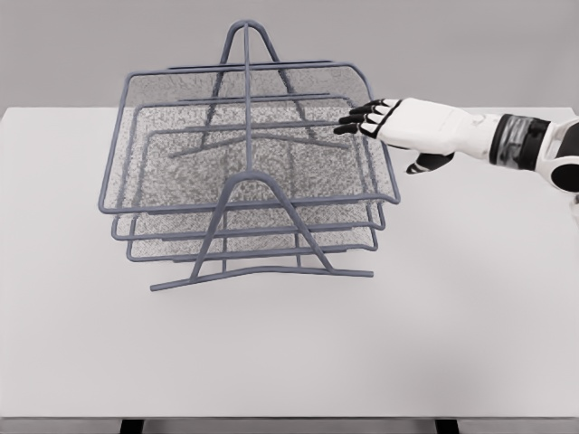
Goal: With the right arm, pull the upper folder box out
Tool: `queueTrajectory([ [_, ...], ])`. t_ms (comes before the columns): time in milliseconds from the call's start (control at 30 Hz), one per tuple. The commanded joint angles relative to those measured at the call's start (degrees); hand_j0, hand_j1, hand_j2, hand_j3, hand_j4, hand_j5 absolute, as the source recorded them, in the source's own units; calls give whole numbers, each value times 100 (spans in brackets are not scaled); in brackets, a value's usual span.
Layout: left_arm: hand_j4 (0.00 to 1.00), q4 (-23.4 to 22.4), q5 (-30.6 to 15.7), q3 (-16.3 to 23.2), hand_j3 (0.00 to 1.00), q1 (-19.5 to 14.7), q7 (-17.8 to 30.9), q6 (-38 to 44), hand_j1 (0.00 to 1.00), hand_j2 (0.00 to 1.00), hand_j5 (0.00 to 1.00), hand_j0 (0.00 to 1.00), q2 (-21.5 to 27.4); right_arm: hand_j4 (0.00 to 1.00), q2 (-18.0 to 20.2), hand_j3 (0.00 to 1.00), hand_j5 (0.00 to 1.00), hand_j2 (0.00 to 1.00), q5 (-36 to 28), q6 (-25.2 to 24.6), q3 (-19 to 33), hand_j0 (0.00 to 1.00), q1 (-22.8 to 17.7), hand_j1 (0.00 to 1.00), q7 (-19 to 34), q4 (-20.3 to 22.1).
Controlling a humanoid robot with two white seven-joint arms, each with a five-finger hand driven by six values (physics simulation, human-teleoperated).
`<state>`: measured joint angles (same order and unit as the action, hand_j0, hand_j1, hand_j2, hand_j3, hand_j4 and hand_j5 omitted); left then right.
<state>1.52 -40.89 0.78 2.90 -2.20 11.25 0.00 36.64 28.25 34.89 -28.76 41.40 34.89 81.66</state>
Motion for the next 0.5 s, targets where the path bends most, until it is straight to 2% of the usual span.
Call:
queueTrajectory([
  [0,100,-3,3,2,100,0,1,0,100,100,100,100,0,100,414,100,100,100,93,11,134,100,-26,100,11,-28],
  [133,100,-3,3,2,100,0,1,0,100,100,100,100,0,100,625,100,100,100,93,11,169,100,-70,100,11,-45],
  [200,100,-3,3,2,100,0,1,0,100,100,100,100,0,100,915,100,100,100,93,11,256,100,-70,100,11,-159],
  [367,100,6,3,2,100,0,1,0,100,100,100,100,0,100,1012,100,100,100,102,11,265,100,-114,100,11,-450],
  [467,100,-3,3,2,100,0,1,0,100,100,100,100,0,100,1214,100,100,100,102,11,274,100,-176,100,11,-537],
])
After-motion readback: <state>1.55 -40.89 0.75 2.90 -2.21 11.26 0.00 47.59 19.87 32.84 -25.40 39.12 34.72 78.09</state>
